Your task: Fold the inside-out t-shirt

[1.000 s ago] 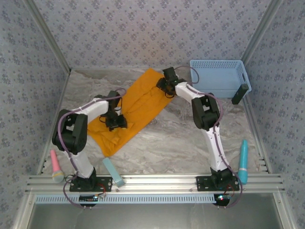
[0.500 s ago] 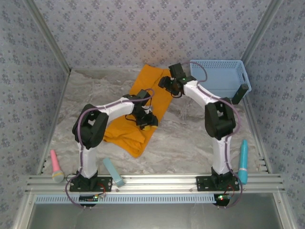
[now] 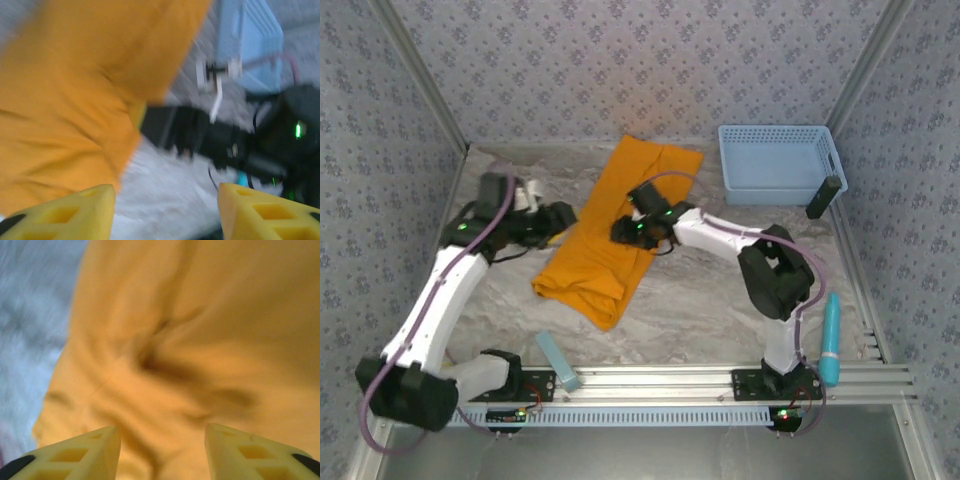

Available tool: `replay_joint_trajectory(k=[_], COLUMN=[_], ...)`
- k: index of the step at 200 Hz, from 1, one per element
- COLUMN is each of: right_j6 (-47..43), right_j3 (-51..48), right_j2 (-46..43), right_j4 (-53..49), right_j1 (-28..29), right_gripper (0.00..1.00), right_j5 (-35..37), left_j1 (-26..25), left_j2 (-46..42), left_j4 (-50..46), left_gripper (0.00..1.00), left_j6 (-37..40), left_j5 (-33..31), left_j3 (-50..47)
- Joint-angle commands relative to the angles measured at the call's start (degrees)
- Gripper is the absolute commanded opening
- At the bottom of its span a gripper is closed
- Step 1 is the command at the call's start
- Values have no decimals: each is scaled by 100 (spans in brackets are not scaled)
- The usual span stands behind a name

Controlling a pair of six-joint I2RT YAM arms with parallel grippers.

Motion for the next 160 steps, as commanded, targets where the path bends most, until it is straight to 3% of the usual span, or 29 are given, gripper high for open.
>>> replay_joint_trajectory(k=[1, 34, 53, 76, 105, 125, 140, 160], right_j6=[-517, -929, -1606, -1712, -1735, -1898, -1861, -1973], right_j3=[233, 36, -539, -1808, -3289, -3537, -3453, -3386], right_j2=[553, 811, 538, -158, -1440, -2144, -2714, -3577], right_j4=[263, 43, -631, -944, -1071, -1279, -1437, -1545], right_j1=[420, 811, 830, 493, -30, -71, -160, -649], right_gripper=[45, 39, 39, 38, 40, 47, 48, 49], right_j5=[-604, -1023, -1191, -1201, -1226, -1399, -1140, -693], left_j1=[504, 1066, 997, 108, -718, -1677, -2448, -3220], left_j2=[-315, -176, -61, -43, 363, 754, 942, 1027], left_j4=[-868, -720, -730, -325, 195, 335, 477, 620], left_gripper=[65, 67, 60, 61, 58, 59, 63, 68], left_j6=[787, 1228, 1413, 1399, 1451, 2369, 3234, 4916], left_j5=[-597, -469, -658, -1136, -1131, -1228, -1351, -1297], left_j3=[-75, -393, -597, -885, -1065, -779, -597, -531])
